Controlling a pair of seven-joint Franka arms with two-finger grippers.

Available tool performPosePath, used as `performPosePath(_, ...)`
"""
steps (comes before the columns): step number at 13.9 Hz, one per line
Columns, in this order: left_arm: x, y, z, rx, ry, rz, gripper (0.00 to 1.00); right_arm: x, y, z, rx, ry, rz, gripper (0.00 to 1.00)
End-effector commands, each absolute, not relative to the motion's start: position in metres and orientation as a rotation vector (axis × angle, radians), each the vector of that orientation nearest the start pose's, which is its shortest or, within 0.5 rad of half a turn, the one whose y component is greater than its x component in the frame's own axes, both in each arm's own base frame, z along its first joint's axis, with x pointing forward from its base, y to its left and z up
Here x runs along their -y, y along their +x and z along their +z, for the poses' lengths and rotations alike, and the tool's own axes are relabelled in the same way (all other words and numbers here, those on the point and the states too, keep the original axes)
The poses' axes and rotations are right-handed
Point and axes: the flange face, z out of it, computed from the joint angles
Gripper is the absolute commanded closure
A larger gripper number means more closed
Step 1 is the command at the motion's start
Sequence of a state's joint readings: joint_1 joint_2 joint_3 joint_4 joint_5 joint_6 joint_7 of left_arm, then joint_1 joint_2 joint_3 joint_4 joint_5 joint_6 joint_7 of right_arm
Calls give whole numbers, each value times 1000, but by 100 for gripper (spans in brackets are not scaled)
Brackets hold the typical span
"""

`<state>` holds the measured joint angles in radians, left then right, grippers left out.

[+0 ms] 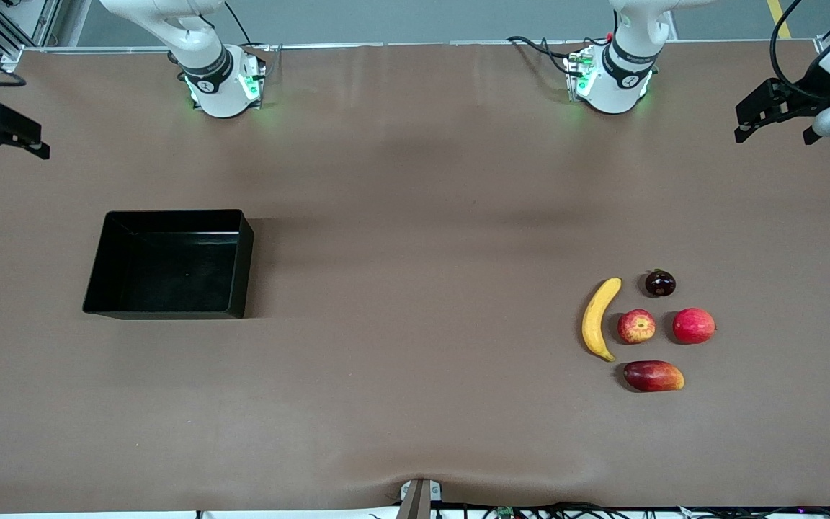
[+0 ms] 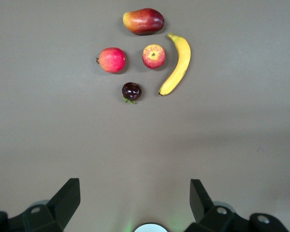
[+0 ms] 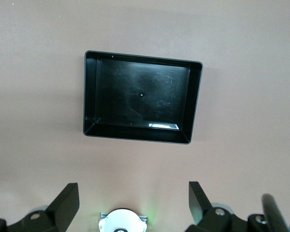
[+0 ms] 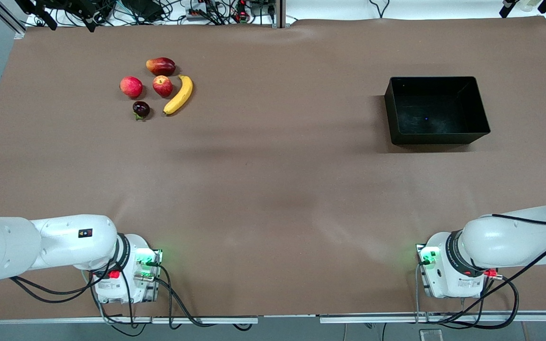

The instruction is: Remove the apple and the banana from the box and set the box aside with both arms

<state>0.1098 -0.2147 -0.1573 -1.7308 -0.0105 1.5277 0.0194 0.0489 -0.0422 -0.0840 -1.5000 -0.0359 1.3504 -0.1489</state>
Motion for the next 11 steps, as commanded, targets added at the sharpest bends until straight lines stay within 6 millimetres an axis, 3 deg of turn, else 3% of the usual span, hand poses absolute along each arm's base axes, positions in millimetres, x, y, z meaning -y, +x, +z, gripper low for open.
performPosePath(1,29,486,663,-119,-3122,-30,0,26,515,668,144,-3174,130,0)
performPosePath(4,28,486,663,-112,-3107,-32,0,47,522,664,82,-3107,95,0)
performPosePath(11,30,491,661,-103,-3063,-38,0,41,522,665,104,-3112,92,0)
